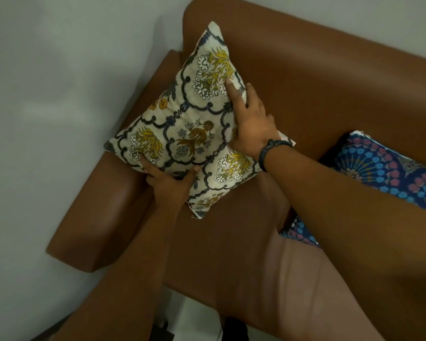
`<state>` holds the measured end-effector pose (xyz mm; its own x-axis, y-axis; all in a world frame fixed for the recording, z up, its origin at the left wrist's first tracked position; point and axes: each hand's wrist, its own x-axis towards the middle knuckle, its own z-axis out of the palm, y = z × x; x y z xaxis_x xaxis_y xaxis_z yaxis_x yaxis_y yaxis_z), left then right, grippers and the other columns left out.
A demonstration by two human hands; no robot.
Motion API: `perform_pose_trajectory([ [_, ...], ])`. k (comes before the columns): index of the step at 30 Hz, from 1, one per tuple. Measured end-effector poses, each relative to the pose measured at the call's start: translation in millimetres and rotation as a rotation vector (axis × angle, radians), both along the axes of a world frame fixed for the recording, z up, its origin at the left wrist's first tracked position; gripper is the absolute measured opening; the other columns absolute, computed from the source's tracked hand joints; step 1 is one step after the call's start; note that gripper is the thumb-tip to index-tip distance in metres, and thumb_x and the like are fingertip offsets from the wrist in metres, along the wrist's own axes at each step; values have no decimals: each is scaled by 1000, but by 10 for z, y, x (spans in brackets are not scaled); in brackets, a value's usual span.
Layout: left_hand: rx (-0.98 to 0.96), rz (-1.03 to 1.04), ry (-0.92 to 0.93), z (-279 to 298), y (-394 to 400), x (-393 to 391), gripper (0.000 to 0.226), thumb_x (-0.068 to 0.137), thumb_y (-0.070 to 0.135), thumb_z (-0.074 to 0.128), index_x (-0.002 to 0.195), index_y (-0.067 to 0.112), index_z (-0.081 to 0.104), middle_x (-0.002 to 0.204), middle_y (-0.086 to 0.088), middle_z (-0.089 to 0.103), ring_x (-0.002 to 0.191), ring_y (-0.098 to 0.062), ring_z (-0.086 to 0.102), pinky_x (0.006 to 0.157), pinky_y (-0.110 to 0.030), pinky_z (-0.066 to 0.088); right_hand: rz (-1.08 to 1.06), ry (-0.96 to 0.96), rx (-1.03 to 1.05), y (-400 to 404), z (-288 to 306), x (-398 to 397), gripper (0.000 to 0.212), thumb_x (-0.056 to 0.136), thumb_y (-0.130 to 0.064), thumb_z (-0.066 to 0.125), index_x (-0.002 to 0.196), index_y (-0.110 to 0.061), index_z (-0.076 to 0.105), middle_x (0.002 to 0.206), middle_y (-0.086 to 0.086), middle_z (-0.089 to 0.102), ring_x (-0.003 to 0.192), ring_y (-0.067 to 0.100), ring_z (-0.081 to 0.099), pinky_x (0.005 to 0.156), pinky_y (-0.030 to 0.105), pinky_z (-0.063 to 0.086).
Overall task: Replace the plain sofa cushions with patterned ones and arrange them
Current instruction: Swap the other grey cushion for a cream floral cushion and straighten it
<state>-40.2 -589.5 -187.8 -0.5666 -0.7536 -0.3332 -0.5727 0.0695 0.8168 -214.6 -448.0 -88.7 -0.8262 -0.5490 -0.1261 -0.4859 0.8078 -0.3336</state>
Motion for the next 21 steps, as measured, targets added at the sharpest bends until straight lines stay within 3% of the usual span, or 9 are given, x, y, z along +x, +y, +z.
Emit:
perform_pose_trajectory([
  [3,-152,49,-64,147,118,37,141,69,74,78,163,23,-12,169,-24,-3,154,-43,16,116,-57,32,21,109,-38,106,-55,234,124,75,-14,84,166,-37,1,175,17,-6,161,42,2,123,67,19],
  [5,-343,47,-92,272,201,53,127,76,79,67,165,20,-2,171,-22,-3,155,-43,13,115,-68,31,106,153,-55,181,-136,437,114,78,-16,80,166,-33,8,176,16,-2,162,40,1,125,62,14],
  [7,-531,-42,-50,342,256,56,115,81,77,64,164,18,11,170,-23,4,154,-44,16,114,-67,31,171,145,-33,232,-230,596,111,81,-18,78,166,-34,9,176,12,-2,162,38,-2,125,61,14],
  [9,-591,-110,-20,319,270,28,112,81,75,68,163,20,16,170,-23,6,154,-44,14,113,-64,30,154,112,-9,260,-320,663,109,83,-19,77,166,-35,9,176,9,-2,162,39,-6,123,62,17],
  [12,-332,-9,54,201,127,20,137,66,73,83,165,21,3,168,-22,8,154,-37,16,115,-45,24,2,39,-89,208,-368,597,106,82,-12,74,164,-41,12,176,8,-9,161,43,-11,121,66,19],
  [14,-150,41,97,136,61,7,153,55,77,85,164,24,-7,168,-7,16,150,-7,24,117,-30,21,-164,-32,-148,233,-368,441,111,82,-22,79,164,-43,8,175,13,-10,161,44,-8,120,69,19],
  [16,-41,55,115,78,30,-16,158,50,80,84,163,29,-15,156,12,26,123,25,30,107,-11,26,-194,-104,-111,280,-367,255,122,79,-37,86,166,-43,0,174,18,3,160,44,6,117,69,21],
  [19,71,82,89,8,100,-61,154,52,76,88,158,44,-20,164,7,27,127,6,34,100,-16,42,-98,-61,-102,293,-349,102,122,78,-31,84,166,-43,-1,153,12,42,141,36,42,106,59,31],
  [21,104,117,103,1,137,-55,150,54,73,89,158,47,-17,165,2,30,128,-1,36,89,-11,41,-48,17,-107,245,-321,78,115,80,-23,79,165,-45,4,134,9,53,124,32,52,99,55,32],
])
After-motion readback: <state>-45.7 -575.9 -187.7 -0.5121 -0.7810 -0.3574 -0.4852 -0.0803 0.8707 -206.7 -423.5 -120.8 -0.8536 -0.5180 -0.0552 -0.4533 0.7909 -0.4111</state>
